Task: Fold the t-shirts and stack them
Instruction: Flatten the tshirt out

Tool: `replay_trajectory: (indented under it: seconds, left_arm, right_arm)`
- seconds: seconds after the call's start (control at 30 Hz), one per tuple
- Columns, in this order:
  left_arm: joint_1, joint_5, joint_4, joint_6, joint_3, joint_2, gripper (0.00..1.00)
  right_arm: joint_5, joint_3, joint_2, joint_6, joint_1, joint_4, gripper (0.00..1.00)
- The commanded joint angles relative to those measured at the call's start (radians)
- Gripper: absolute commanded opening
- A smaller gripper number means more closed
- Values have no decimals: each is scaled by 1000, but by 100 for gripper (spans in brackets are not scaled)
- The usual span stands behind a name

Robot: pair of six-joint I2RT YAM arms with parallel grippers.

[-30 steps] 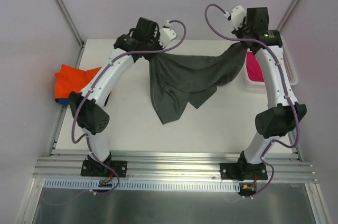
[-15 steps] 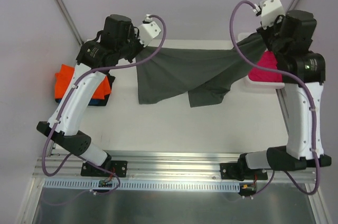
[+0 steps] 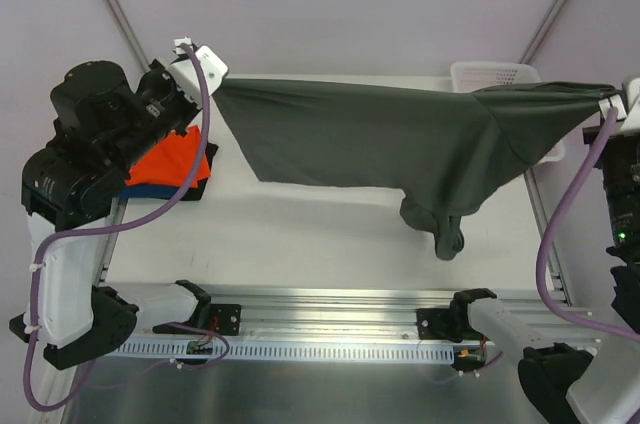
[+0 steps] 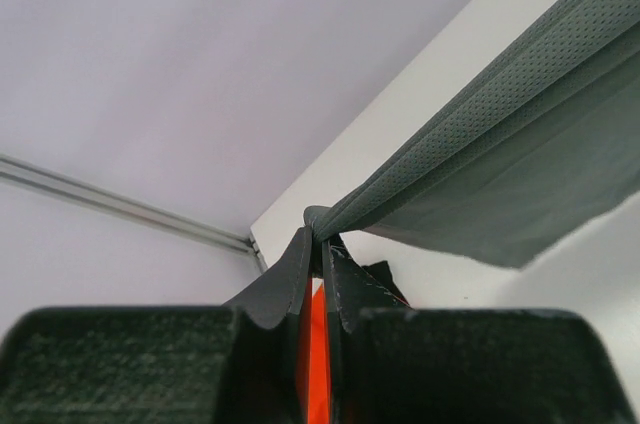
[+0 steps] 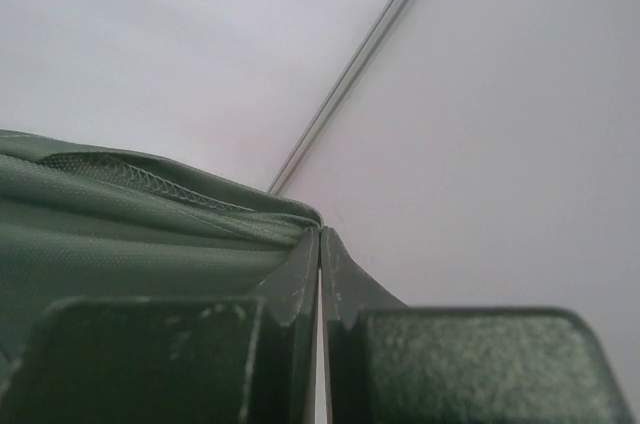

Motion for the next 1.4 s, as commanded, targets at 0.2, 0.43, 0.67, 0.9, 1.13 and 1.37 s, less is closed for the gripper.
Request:
replay_trajectory:
  seconds: [0.2,0.43,0.67,0.9,1.13,1.37]
  left_arm:
    - [-2,19,-10,35,-33,92,0]
    - [88,148,103,104,-210,188,0]
    - [271,310,132,90,-98,490,0]
    - [328,354,132,131,103,814,0]
    - [336,375,134,144,195,972,0]
    - [340,373,142,116,206,1027,0]
  right_arm:
    - [-31,-93,64,-83,3,88,1]
    - [-111,-245,234,-164,3,212,0]
    - [-163,-165,581,-185,-3,275,1]
    - [-155,4,933,-218,-3,289,1]
    - [-102,65,1135,-234,-2,370,1]
    - [-62,35,1172,-251,6,415,1]
